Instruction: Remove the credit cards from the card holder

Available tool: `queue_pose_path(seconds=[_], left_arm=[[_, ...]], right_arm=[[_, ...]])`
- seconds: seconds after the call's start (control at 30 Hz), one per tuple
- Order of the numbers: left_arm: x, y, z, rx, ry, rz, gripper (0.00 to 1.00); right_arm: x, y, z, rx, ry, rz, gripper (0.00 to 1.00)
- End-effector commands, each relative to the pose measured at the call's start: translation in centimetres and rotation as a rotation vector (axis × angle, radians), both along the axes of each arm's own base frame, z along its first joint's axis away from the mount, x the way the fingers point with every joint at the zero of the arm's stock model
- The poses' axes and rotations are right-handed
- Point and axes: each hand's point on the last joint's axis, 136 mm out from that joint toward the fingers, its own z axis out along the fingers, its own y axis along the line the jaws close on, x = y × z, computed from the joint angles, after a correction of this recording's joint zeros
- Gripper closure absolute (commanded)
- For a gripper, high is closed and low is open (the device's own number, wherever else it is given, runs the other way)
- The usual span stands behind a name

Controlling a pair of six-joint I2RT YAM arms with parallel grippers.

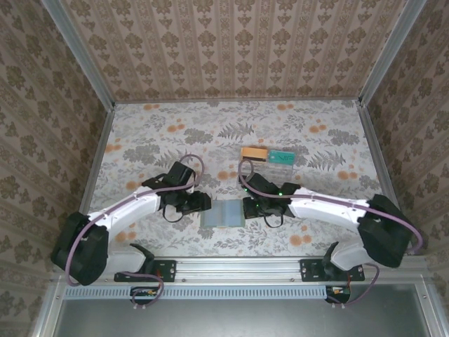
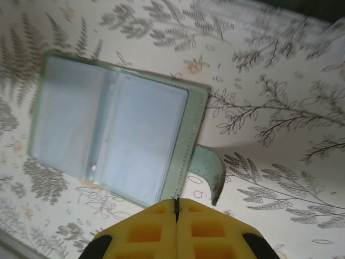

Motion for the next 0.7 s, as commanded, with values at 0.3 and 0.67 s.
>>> queue_pose_path(seconds=[0.3,0.67], left_arm=[[-1.0,-1.4,-2.2,-0.017,0.077,-0.048,0.55],[-1.3,-1.7,-3.5,0.005,0.118,-0.066,0.56]], right_arm=[[0.4,1.9,-3.5,-0.028,0.096,-0.028,1.0],[0.1,2.0,-4.9,-0.038,0.13,-0.039,1.0]])
